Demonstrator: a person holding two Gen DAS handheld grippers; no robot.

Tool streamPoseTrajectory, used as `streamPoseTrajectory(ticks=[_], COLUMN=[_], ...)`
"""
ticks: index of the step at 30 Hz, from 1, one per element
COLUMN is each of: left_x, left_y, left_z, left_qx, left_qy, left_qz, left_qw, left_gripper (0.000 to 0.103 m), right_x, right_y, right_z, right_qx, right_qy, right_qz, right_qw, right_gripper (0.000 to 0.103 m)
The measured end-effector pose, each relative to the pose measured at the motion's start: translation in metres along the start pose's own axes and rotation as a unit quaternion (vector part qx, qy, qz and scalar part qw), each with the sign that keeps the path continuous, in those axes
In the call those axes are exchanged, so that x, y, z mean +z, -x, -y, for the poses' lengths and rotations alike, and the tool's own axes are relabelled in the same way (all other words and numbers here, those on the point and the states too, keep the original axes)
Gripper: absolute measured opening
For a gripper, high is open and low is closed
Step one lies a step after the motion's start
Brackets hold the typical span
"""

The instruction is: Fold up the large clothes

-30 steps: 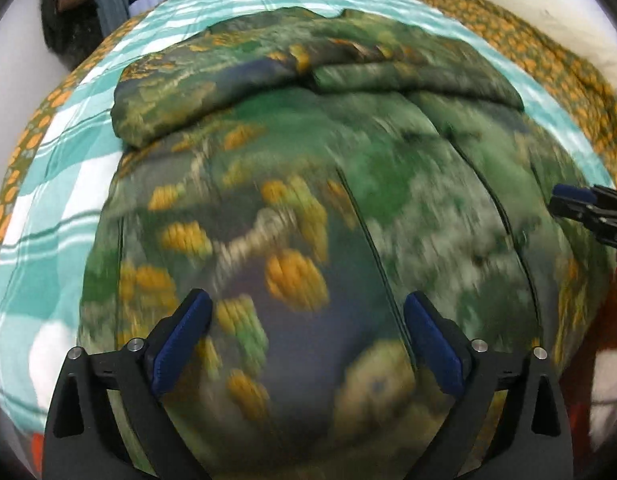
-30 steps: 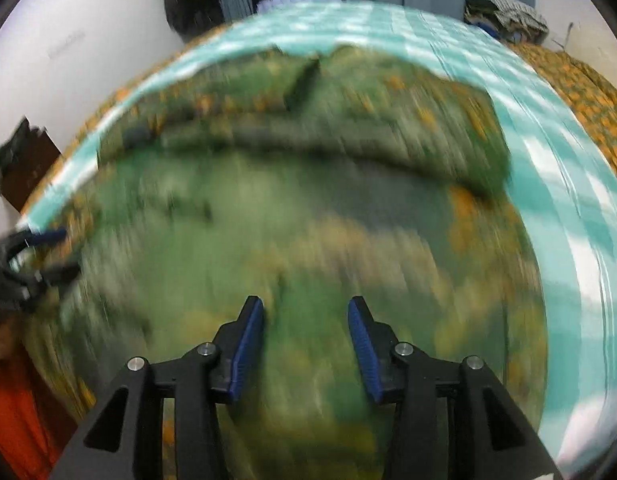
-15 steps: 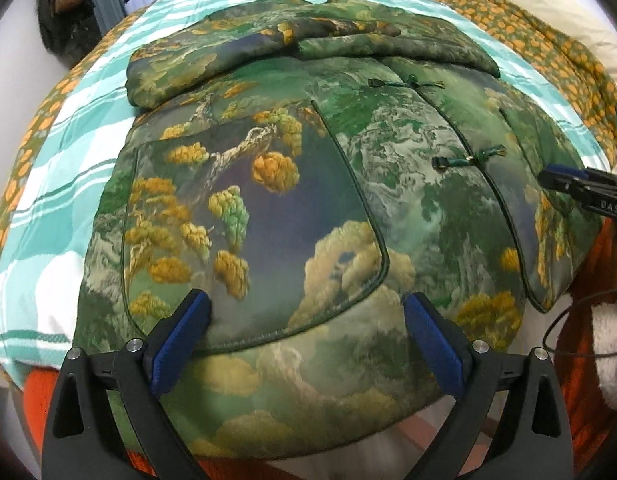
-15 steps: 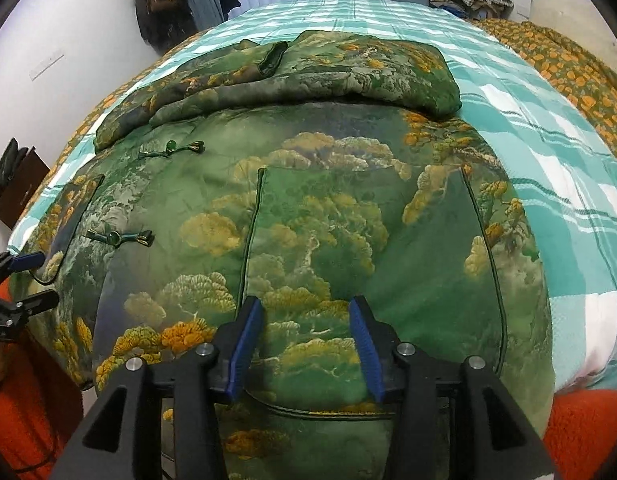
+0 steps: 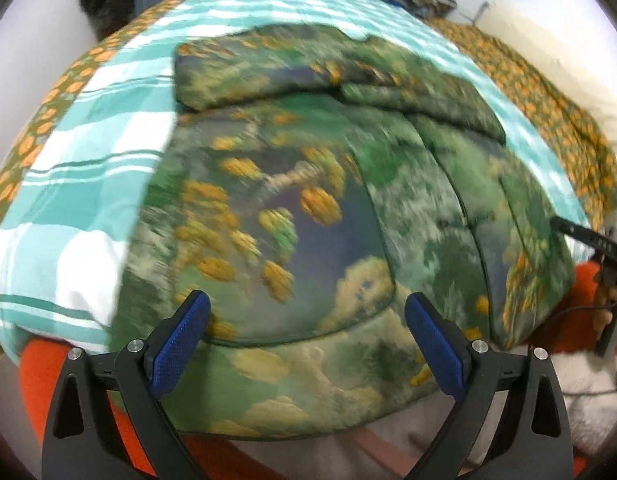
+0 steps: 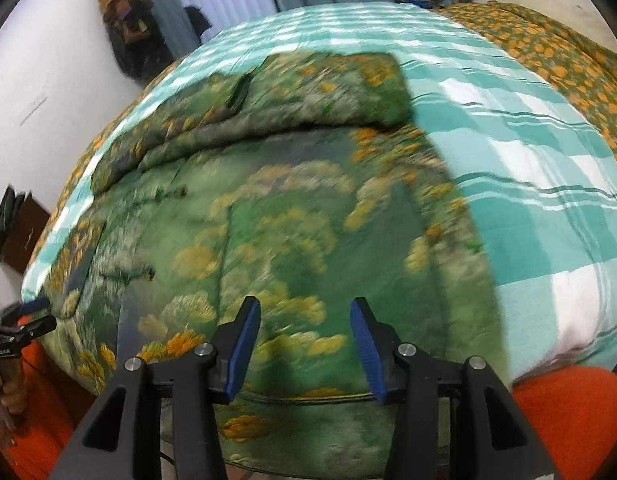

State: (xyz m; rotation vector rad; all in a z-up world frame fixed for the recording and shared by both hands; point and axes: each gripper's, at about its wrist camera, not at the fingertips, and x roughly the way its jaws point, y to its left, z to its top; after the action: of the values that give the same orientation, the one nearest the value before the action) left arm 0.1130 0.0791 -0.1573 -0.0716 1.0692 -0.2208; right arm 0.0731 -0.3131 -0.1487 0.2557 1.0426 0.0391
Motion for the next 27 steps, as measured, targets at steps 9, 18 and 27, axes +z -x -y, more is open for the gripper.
streamPoseTrajectory(ticks=[9,18,27], left_x=[0.006,-0.01,-0.015], left_y=[0.004,-0.033,-0.031], left_z=[-0.081,-0.088,-0.077], left_qx=[0.044,-0.035,-0.039], left_qy=[0.09,0.105,0.099], left_qz=[-0.016,-0.1,-0.119], left_qw=[0.9948,0.9889,0.9872], left_gripper=[0.098,0.102,0.086], right_x=[0.019,-0.005,-0.01], right_y=[0.02,-0.013,-0.034], right_z=[0.086,0.105,0.076], right_qx=[-0.028,0.048,0.087], right_qy=[-0.08,-0.095,-0.041], right_qz=[-0.029,-0.147,-0.194], right_qw=[0.996,0.983,0.976], right_gripper=[0.06,0.06,0.06])
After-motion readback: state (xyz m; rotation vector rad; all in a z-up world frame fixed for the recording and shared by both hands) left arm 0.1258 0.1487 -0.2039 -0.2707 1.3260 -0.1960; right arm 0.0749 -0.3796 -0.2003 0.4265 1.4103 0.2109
